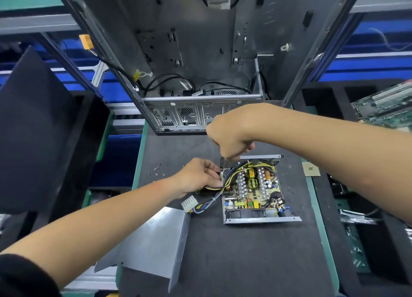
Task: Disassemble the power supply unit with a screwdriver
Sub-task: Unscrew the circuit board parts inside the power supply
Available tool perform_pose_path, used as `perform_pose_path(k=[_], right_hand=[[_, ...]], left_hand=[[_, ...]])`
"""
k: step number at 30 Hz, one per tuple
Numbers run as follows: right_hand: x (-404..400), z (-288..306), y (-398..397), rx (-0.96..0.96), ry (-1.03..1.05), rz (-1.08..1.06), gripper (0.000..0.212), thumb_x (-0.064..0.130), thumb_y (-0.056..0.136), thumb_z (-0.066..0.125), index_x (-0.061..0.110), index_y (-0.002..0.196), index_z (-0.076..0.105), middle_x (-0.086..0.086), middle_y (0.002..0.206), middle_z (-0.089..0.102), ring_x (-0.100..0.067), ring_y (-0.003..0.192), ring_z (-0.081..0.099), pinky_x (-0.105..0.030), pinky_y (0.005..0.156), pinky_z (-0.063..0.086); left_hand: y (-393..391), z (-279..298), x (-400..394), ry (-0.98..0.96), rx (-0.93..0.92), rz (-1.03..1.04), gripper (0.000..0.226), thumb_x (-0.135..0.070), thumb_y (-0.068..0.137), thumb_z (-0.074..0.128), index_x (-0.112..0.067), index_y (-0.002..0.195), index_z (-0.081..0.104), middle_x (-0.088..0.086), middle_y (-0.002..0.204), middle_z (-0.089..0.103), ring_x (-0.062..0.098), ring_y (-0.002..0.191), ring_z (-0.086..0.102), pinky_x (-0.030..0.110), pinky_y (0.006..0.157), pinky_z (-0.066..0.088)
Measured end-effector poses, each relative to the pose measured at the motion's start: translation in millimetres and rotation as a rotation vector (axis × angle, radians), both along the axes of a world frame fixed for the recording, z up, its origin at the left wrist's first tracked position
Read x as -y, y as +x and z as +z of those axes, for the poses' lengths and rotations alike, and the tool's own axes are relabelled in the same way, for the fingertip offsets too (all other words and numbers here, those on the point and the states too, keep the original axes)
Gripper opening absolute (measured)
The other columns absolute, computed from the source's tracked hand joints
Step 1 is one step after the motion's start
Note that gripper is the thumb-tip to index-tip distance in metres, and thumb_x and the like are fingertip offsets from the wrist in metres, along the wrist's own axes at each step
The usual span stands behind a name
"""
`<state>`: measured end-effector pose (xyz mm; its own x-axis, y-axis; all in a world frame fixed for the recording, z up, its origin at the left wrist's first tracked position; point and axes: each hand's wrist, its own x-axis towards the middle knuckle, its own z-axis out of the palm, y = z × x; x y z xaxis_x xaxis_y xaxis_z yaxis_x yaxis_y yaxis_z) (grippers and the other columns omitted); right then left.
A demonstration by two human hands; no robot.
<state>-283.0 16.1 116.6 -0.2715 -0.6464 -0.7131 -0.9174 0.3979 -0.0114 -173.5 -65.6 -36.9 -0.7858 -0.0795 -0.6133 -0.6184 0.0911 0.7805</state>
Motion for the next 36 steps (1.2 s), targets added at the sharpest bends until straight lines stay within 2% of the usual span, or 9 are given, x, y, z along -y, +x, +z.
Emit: perform_pose_path(k=[4,8,15,20,24,27,30,33,36], right_hand=[[0.0,-1.2,-1.1,0.006,-0.011,0.024,0.020,0.006,0.071,0.061,0.009,0.051,0.057,-0.001,0.038,0.057,-0.018,0.043,0.062,-0.024,0.054,0.050],[0.7,-1.8,0.7,0.014,-0.007,0.018,0.021,0.006,0.071,0.062,0.009,0.051,0.057,-0.001,0.038,0.056,-0.017,0.042,0.060,-0.024,0.053,0.048],[0.2,-1.9,1.4,-0.001,-0.020,0.025,0.014,0.008,0.071,0.061,0.008,0.057,0.061,-0.003,0.043,0.059,-0.018,0.043,0.060,-0.023,0.053,0.047],[1.0,-4.5,0.5,0.000,-0.020,0.046,0.015,0.007,0.071,0.061,0.008,0.056,0.059,-0.002,0.038,0.056,-0.019,0.043,0.059,-0.024,0.053,0.047],[0.8,-4.7,-0.6,-0.004,-0.016,0.073,0.014,0.005,0.070,0.059,0.007,0.056,0.056,-0.001,0.032,0.051,-0.021,0.045,0.058,-0.022,0.050,0.043],[0.7,-3.0,2.7,-0.011,-0.019,0.101,0.014,0.004,0.069,0.058,0.006,0.057,0.054,-0.007,0.046,0.058,-0.024,0.049,0.054,-0.024,0.050,0.041],[-0.5,0.1,9.5,-0.112,-0.039,0.221,0.015,0.005,0.074,0.059,0.008,0.062,0.051,-0.009,0.065,0.062,-0.020,0.053,0.051,-0.026,0.048,0.040],[-0.2,-2.0,19.8,-0.271,-0.132,0.450,0.036,0.016,0.083,0.062,0.018,0.062,0.033,0.001,0.066,0.041,-0.014,0.054,0.040,-0.027,0.048,0.037],[2.1,-4.7,29.1,-0.334,-0.216,0.570,0.041,0.021,0.086,0.063,0.017,0.063,0.029,0.002,0.065,0.034,-0.013,0.052,0.034,-0.027,0.046,0.032]], left_hand=[[3.6,-0.8,-0.1,0.029,0.000,0.025,0.032,0.009,0.071,0.076,-0.010,0.094,0.063,0.000,0.072,0.067,0.008,0.065,0.063,0.016,0.070,0.051],[4.5,-3.6,-0.6,0.056,0.010,0.048,0.033,0.008,0.072,0.076,-0.011,0.097,0.064,-0.005,0.069,0.069,0.007,0.067,0.064,0.015,0.074,0.049],[2.6,-9.5,-1.0,0.115,0.075,0.086,0.031,0.007,0.077,0.071,-0.010,0.101,0.063,-0.007,0.069,0.069,0.010,0.077,0.063,0.026,0.085,0.045],[1.0,-9.3,-0.7,0.160,0.088,0.090,0.030,0.012,0.078,0.067,-0.007,0.100,0.061,-0.003,0.069,0.068,0.008,0.072,0.064,0.013,0.073,0.050],[2.4,-9.9,-0.7,0.171,0.075,0.099,0.029,0.012,0.077,0.068,-0.006,0.099,0.061,-0.003,0.067,0.068,0.009,0.072,0.064,0.016,0.077,0.050],[2.2,-11.3,-0.8,0.168,0.067,0.101,0.028,0.012,0.077,0.069,-0.008,0.095,0.062,-0.005,0.064,0.068,0.010,0.072,0.063,0.020,0.083,0.049],[1.8,-11.9,-1.2,0.162,0.063,0.095,0.029,0.012,0.076,0.069,-0.009,0.094,0.062,-0.006,0.065,0.069,0.008,0.069,0.064,0.017,0.076,0.051],[1.9,-11.9,-1.6,0.151,0.063,0.099,0.030,0.012,0.075,0.071,-0.009,0.095,0.062,-0.003,0.071,0.070,0.006,0.068,0.066,0.013,0.065,0.051],[3.1,-11.7,-1.6,0.142,0.058,0.114,0.029,0.010,0.074,0.073,-0.011,0.092,0.062,0.000,0.077,0.071,0.009,0.073,0.066,0.014,0.066,0.051]])
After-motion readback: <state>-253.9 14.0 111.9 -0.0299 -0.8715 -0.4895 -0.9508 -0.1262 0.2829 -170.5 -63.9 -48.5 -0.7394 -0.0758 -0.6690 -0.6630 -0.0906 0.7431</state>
